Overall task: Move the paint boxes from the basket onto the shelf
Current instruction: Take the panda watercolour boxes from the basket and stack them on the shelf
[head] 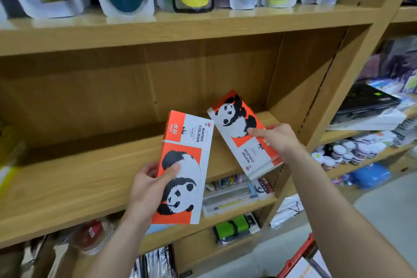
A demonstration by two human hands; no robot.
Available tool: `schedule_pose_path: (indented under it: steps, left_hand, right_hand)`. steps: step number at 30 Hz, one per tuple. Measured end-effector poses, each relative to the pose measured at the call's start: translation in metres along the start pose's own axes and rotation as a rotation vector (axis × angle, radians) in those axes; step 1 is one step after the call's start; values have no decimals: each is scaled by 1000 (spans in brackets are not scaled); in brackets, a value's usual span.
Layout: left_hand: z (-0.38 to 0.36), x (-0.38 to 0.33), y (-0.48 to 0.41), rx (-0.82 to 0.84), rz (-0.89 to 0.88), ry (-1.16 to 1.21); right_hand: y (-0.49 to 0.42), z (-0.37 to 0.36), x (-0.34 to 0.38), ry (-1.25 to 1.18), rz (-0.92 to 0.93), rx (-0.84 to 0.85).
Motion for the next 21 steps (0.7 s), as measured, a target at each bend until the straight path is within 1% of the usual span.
schedule_pose_path:
  steps: [4,8,10,13,15,16,17,18,19,21]
  left_hand:
    - [5,5,0,-19,7,5]
    - [-4,7,0,-45,24,1]
    - [-8,4,3,-57,18,-2]
    - [-15,-2,7,-75,7,-12]
    - [-20,-9,9,-79,-1,-13]
    - [-23,-13,10,-74,-5,-17]
    - [-26,-19,12,-63,-10,-27]
    - [-30,-25,14,-46,-18,-47]
    - [-33,-32,15,-27,-26,-80]
    - [-39,-46,17,28,-46,-171]
  right_hand:
    - [-14,7,-6,99,-29,38]
    - [-36,7,-11,227,7,44]
    - [-41,12,-18,285,62,-17]
    - [-32,26,-14,299,165,-183]
    - [-16,31,0,267,325,-301]
    - [-8,28,9,231,417,-309]
    - [1,22,19,174,501,-265]
    - [9,14,30,112,570,-180]
    - [15,5,42,66,624,-68]
    - [23,-11,66,75,705,166]
Point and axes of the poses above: each hand's wrist, its own y-axis away from the middle knuckle, its own z-axis out of the back of the hand, x = y × z, the point moved 6 cm from there along -y, towards the middle knuckle, and after that the axes turned 7 degrees about z, right-handed, at the moved point
